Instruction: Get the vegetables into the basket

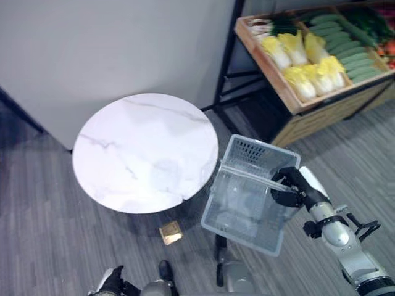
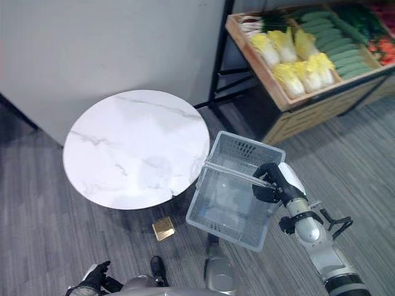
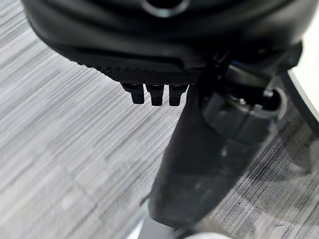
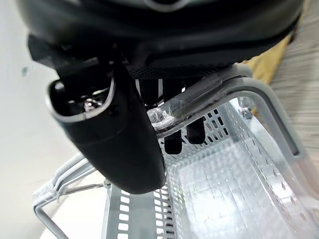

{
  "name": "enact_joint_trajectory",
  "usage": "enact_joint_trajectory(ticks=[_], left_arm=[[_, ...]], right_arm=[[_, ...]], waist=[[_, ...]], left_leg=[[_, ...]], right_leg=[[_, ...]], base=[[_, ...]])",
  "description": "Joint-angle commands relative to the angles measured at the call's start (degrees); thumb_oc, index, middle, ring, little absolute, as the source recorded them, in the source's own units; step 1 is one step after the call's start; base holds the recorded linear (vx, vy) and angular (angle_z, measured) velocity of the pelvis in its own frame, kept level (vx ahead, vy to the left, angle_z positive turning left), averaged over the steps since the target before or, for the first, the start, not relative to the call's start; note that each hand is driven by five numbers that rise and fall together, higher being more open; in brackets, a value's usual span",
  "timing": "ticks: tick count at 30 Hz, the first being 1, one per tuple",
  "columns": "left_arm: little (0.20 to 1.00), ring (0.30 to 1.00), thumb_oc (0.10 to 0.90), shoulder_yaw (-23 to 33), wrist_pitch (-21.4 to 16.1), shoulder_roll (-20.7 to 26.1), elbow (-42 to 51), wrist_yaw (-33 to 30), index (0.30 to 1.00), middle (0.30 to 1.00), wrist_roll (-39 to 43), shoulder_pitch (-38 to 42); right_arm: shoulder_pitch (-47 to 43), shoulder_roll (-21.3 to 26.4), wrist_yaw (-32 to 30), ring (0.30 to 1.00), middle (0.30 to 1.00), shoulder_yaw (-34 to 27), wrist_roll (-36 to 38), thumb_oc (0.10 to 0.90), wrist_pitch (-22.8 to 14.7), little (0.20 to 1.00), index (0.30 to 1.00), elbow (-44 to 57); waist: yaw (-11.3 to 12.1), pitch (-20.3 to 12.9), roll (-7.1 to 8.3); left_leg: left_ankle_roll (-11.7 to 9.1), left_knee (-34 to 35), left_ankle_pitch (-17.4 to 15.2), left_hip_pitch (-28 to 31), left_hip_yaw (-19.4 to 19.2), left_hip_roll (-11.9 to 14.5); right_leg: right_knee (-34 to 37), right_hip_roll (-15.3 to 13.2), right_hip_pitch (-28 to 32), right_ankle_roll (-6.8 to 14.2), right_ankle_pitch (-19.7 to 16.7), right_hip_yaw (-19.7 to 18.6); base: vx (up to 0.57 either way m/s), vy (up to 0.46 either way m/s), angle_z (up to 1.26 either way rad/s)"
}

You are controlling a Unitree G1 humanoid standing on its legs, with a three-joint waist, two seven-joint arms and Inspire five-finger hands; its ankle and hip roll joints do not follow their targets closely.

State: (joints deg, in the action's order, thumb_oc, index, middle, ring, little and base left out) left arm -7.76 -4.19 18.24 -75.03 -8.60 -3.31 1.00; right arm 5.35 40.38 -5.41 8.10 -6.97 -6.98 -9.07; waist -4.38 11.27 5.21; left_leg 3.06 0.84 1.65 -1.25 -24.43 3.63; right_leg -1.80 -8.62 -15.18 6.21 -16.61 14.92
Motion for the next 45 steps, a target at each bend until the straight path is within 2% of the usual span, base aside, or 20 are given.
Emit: enact_joint_trajectory(ticks=[1, 3, 6, 11, 13, 16, 19, 20, 21, 22, 24, 26, 27, 29, 30, 32, 33, 39, 41, 45], left_arm=[[1.000, 1.000, 0.900, 0.73, -0.52, 0.42, 0.86, -0.74, 1.000, 1.000, 1.12, 0.14], [1.000, 1.000, 0.900, 1.10, -0.46, 0.64, 1.20, -0.80, 1.000, 1.000, 1.48, -0.37], [1.000, 1.000, 0.900, 1.20, -0.43, 0.10, 1.18, -1.06, 1.000, 1.000, 1.48, -0.56], [1.000, 1.000, 0.900, 1.34, -0.26, -1.88, 0.54, -1.14, 1.000, 1.000, 1.28, -0.14], [1.000, 1.000, 0.900, 1.33, -0.31, -2.24, 0.57, -1.10, 1.000, 1.000, 1.51, -0.11], [1.000, 1.000, 0.900, 1.61, -0.58, -3.25, 1.40, -1.05, 1.000, 1.000, 2.74, 0.61], [1.000, 1.000, 0.900, 1.39, -0.78, -3.77, 2.20, -1.09, 1.000, 1.000, 2.72, 0.98], [1.000, 1.000, 0.900, 1.39, -0.96, -3.83, 2.80, -1.27, 1.000, 1.000, 3.17, 1.14], [1.000, 1.000, 0.900, 1.43, -1.14, -4.07, 3.36, -1.75, 1.000, 1.000, 4.20, 1.43], [1.000, 1.000, 0.900, 1.47, -1.41, -4.20, 4.07, -2.15, 1.000, 1.000, 5.30, 1.70], [1.000, 1.000, 0.900, 1.54, -1.72, -4.20, 4.56, -2.54, 1.000, 1.000, 6.68, 1.74], [1.000, 1.000, 0.900, 1.50, -1.91, -4.10, 4.81, -2.55, 1.000, 1.000, 6.99, 1.50], [1.000, 1.000, 0.900, 0.85, -2.19, -3.91, 5.39, -2.38, 1.000, 1.000, 7.14, 1.54], [1.000, 1.000, 0.900, 0.76, -2.38, -3.93, 5.28, -2.59, 1.000, 1.000, 7.19, 1.73], [1.000, 1.000, 0.900, 0.45, -2.48, -3.94, 4.80, -2.92, 1.000, 1.000, 7.03, 1.90], [1.000, 1.000, 0.900, 0.44, -2.53, -3.90, 4.78, -3.08, 1.000, 1.000, 7.13, 1.81], [1.000, 1.000, 0.900, 0.63, -2.59, -3.83, 4.26, -3.13, 1.000, 1.000, 6.99, 1.43], [1.000, 1.000, 0.900, 0.38, -2.42, -4.06, 2.26, -2.12, 1.000, 1.000, 5.83, 0.51], [1.000, 1.000, 0.900, -0.28, -2.35, -3.90, 2.05, -1.74, 1.000, 1.000, 4.88, 0.14], [1.000, 1.000, 0.900, -0.77, -2.43, -2.76, 2.80, -1.56, 1.000, 1.000, 3.52, 0.13]], right_arm=[[-11.17, 2.69, -5.18, 0.300, 0.300, -4.22, 0.86, 0.400, -6.65, 0.300, 0.300, 7.71], [-12.26, 2.55, -5.26, 0.300, 0.300, -3.14, 0.41, 0.400, -6.48, 0.300, 0.300, 7.28], [-13.26, 2.55, -5.66, 0.300, 0.300, -2.16, -0.30, 0.400, -6.31, 0.300, 0.300, 7.24], [-8.95, 4.05, -6.15, 0.300, 0.300, -5.17, -1.16, 0.400, -6.64, 0.300, 0.300, 9.85], [-7.99, 4.14, -6.26, 0.300, 0.300, -5.89, -1.30, 0.400, -6.54, 0.300, 0.300, 10.22], [-4.31, 5.86, -7.13, 0.300, 0.300, -8.99, -4.21, 0.400, -6.51, 0.300, 0.300, 11.02], [-1.36, 7.36, -8.10, 0.300, 0.300, -11.73, -6.78, 0.400, -6.32, 0.300, 0.300, 11.22], [-1.04, 7.73, -8.36, 0.300, 0.300, -12.13, -6.91, 0.400, -6.32, 0.300, 0.300, 11.01], [-1.17, 7.97, -8.61, 0.300, 0.300, -12.10, -6.79, 0.400, -6.42, 0.300, 0.300, 10.75], [-1.98, 8.15, -8.91, 0.300, 0.300, -11.59, -6.81, 0.400, -6.43, 0.300, 0.300, 9.77], [-2.94, 8.13, -9.14, 0.300, 0.300, -11.22, -6.49, 0.400, -6.46, 0.300, 0.300, 8.82], [-3.28, 8.24, -9.14, 0.300, 0.300, -11.15, -6.06, 0.400, -6.51, 0.300, 0.300, 8.26], [-3.03, 8.49, -9.41, 0.300, 0.300, -11.69, -5.49, 0.400, -6.45, 0.300, 0.300, 7.23], [-3.17, 8.57, -9.65, 0.300, 0.300, -11.82, -5.59, 0.400, -6.40, 0.300, 0.300, 6.75], [-3.38, 8.25, -10.16, 0.300, 0.300, -11.75, -5.55, 0.400, -6.66, 0.300, 0.300, 5.85], [-3.41, 8.12, -10.26, 0.300, 0.300, -11.64, -5.61, 0.400, -6.74, 0.300, 0.300, 5.44], [-3.38, 8.09, -9.87, 0.300, 0.300, -11.29, -6.07, 0.400, -6.65, 0.300, 0.300, 5.24], [-1.23, 6.20, -8.89, 0.300, 0.300, -12.37, -6.51, 0.400, -5.86, 0.300, 0.300, 4.43], [-2.45, 4.82, -9.05, 0.300, 0.300, -11.11, -6.92, 0.400, -5.13, 0.300, 0.300, 1.62], [-3.16, 3.50, -10.25, 0.300, 0.300, -10.40, -8.74, 0.400, -3.86, 0.300, 0.300, -3.41]], waist=[[3.56, -0.84, -1.79], [4.23, -1.12, -1.39], [4.85, -1.72, -0.43], [2.37, -2.05, -1.81], [2.15, -2.06, -2.23], [-0.08, -1.35, -3.68], [-1.16, -0.88, -4.12], [-0.68, -0.42, -4.08], [0.23, 0.30, -4.06], [1.18, 0.84, -3.79], [2.45, 1.04, -3.14], [2.64, 0.96, -3.18], [2.61, 0.67, -3.61], [2.97, 0.79, -3.80], [3.71, 1.13, -3.96], [3.93, 1.06, -4.16], [4.32, 1.00, -4.39], [3.99, -0.76, -3.81], [3.94, -1.06, -3.09], [4.12, -1.02, -2.51]], left_leg=[[-4.36, 1.04, -1.66, -0.73, 3.32, 2.41], [-4.73, 1.10, -1.03, -0.48, 0.49, 3.08], [-5.69, 0.62, -0.45, -0.08, -2.69, 3.70], [-8.95, 0.62, 2.90, 0.93, -6.64, 7.72], [-9.59, 0.96, 3.66, 1.34, -6.93, 8.56], [-12.22, 0.32, 6.28, 1.99, -8.52, 12.65], [-13.67, -3.58, 6.55, 1.75, -8.81, 15.71], [-13.79, -6.03, 6.94, 1.15, -5.77, 15.75], [-13.45, -8.56, 7.08, -0.20, -0.56, 14.49], [-11.24, -9.44, 6.33, -2.93, 5.76, 11.01], [-9.46, -7.70, 3.44, -5.72, 13.59, 6.77], [-9.27, -6.34, 3.67, -6.24, 15.24, 6.58], [-9.71, -3.07, 6.34, -7.70, 16.29, 7.15], [-9.85, -1.62, 7.62, -8.65, 18.25, 6.70], [-10.37, 0.42, 8.64, -9.48, 23.00, 4.91], [-10.57, 0.90, 8.89, -9.72, 24.44, 4.33], [-10.56, 0.75, 8.66, -9.73, 27.05, 3.19], [-8.29, 0.91, 5.27, -6.52, 23.93, 1.93], [-6.06, -0.25, 2.95, -5.67, 20.88, 0.84], [-4.13, -0.85, 0.84, -4.21, 18.31, -0.46]], right_leg=[[-8.38, -8.54, 9.16, 6.20, 10.63, 1.88], [-9.16, -8.54, 10.81, 6.17, 11.49, 4.50], [-5.06, -8.20, 13.14, 6.48, 10.84, 6.75], [-0.51, -4.45, 13.09, 4.91, 13.40, 5.03], [-0.27, -3.67, 13.18, 4.46, 13.81, 4.65], [-0.46, -0.44, 12.49, 2.81, 15.76, 3.53], [-0.07, 1.71, 13.28, 1.19, 17.09, 2.57], [0.00, 2.55, 13.69, 0.51, 17.60, 1.51], [0.11, 3.41, 13.97, -0.09, 18.10, 0.23], [0.75, 3.52, 13.57, -0.64, 17.15, -0.71], [1.29, 3.76, 13.49, -0.50, 16.74, -4.47], [1.26, 3.96, 13.42, -0.54, 16.63, -5.83], [1.56, 4.40, 13.63, -0.55, 16.54, -7.08], [1.59, 4.59, 13.68, -0.57, 16.58, -7.76], [1.60, 5.10, 14.33, -0.52, 17.08, -9.47], [1.52, 5.36, 14.29, -0.54, 17.02, -10.24], [1.39, 5.71, 14.65, -0.42, 17.36, -12.15], [0.44, 3.97, 14.84, 0.99, 17.90, -16.22], [-0.60, 2.18, 13.53, 2.54, 17.18, -18.64], [-4.85, 0.93, 10.90, 4.63, 16.30, -19.79]], base=[[-0.07, 0.022, -1.23], [-0.06, -0.059, -1.38], [-0.04, -0.139, -0.61], [0.02, -0.264, -0.75], [0.03, -0.218, -0.40], [0.02, -0.362, -0.33], [0.06, -0.254, -0.25], [0.11, -0.320, -0.29], [-0.01, -0.198, -0.38], [-0.03, -0.182, -0.73], [0.04, -0.120, -1.17], [0.10, -0.029, -0.88], [0.11, 0.023, -0.62], [0.11, 0.036, -0.36], [0.10, 0.047, -0.57], [0.11, 0.068, -0.81], [0.12, 0.126, -1.16], [0.14, 0.246, -0.73], [0.07, 0.315, -0.50], [0.04, 0.225, -0.51]])
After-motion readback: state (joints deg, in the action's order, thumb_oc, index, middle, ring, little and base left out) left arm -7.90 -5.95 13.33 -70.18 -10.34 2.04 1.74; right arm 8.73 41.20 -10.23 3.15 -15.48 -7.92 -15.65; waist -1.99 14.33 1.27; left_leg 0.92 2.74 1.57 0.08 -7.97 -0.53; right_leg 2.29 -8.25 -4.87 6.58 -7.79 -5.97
